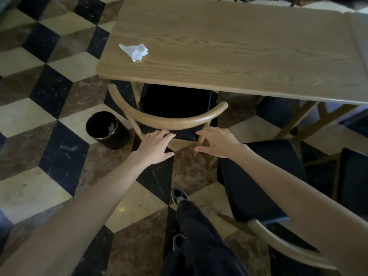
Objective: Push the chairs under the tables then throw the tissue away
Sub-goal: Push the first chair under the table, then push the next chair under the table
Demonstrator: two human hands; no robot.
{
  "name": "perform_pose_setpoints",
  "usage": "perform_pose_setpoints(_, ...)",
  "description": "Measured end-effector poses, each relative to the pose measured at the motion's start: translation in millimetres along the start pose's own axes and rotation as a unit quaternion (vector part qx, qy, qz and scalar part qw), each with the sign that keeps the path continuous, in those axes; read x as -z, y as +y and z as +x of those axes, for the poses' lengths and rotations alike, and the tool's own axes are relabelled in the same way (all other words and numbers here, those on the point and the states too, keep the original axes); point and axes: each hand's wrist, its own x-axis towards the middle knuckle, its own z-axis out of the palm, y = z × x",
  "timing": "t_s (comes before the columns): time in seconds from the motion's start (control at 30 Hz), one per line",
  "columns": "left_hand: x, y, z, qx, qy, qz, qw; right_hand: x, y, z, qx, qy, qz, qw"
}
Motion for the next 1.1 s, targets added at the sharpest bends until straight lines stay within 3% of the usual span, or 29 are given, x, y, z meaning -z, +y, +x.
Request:
perform_pose_setpoints(0.17,-19,95,-30,-0.032,-0.026,-0.028,0.999,-15,26,-100,-0.022,-0.028,0.038,0.999)
perform_pose_setpoints(0.37,-54,224,-31,-0.094,-0.093,-0.021,0.991,-55,107,-231,-0.103,-0.147,0.12,0.976)
perform_pose_setpoints(0.57,-120,365,-25,-0.137,-0.158,-0.049,0.977,-91,213,-353,-0.157,-0.172,0.101,0.967)
perform_pose_setpoints(0.73,-179,471,-23,-0.182,-0.229,-0.048,0.955,-107,283,-427,-0.118,-0.197,0.003,0.973)
perform_pose_setpoints(0.9,-208,497,-28,-0.157,-0.183,-0.052,0.969,-131,310,-442,-0.014,-0.111,-0.024,0.993)
perform_pose_setpoints(1.1,-199,494,-23,-0.136,-0.189,-0.022,0.972,-143,319,-434,0.029,-0.079,-0.054,0.995)
